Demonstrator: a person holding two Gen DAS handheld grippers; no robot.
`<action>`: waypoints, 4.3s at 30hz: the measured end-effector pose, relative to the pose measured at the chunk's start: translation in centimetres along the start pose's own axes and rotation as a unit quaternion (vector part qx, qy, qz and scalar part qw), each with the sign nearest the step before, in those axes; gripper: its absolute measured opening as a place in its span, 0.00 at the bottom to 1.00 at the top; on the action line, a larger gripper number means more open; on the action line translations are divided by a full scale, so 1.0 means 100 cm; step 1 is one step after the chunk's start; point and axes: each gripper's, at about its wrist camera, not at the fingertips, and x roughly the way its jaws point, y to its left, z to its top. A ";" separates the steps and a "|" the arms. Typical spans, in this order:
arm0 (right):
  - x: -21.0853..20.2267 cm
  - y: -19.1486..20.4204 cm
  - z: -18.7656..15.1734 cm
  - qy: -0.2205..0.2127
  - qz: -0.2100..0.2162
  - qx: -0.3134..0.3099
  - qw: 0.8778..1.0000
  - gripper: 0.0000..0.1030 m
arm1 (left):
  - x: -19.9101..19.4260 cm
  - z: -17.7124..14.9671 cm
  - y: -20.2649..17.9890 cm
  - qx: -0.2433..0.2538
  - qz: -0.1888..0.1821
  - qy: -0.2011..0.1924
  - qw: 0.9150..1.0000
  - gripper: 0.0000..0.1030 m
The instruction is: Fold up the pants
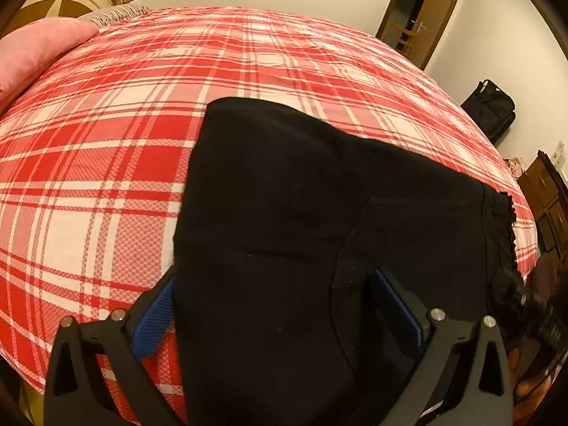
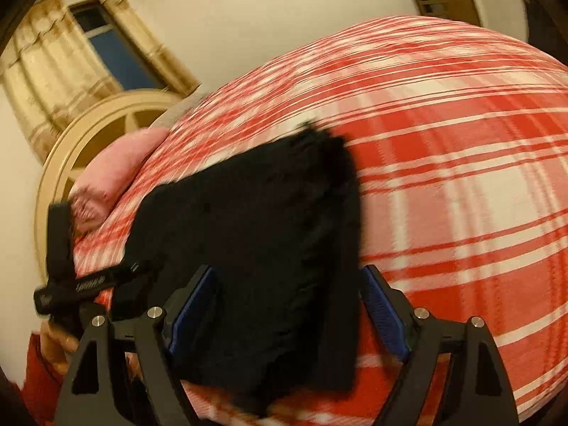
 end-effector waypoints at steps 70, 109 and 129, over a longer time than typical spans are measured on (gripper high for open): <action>-0.022 0.098 0.042 -0.055 -0.033 -0.172 0.983 0.29 | -0.046 0.032 0.004 -0.011 0.015 -0.081 0.997 0.16; 0.015 0.173 0.097 -0.082 0.013 -0.244 0.966 0.28 | -0.082 0.062 0.079 -0.080 -0.031 -0.135 0.987 0.16; 0.251 0.285 0.116 0.015 0.037 -0.362 0.931 0.33 | -0.048 0.092 0.240 -0.165 0.181 -0.135 0.960 0.20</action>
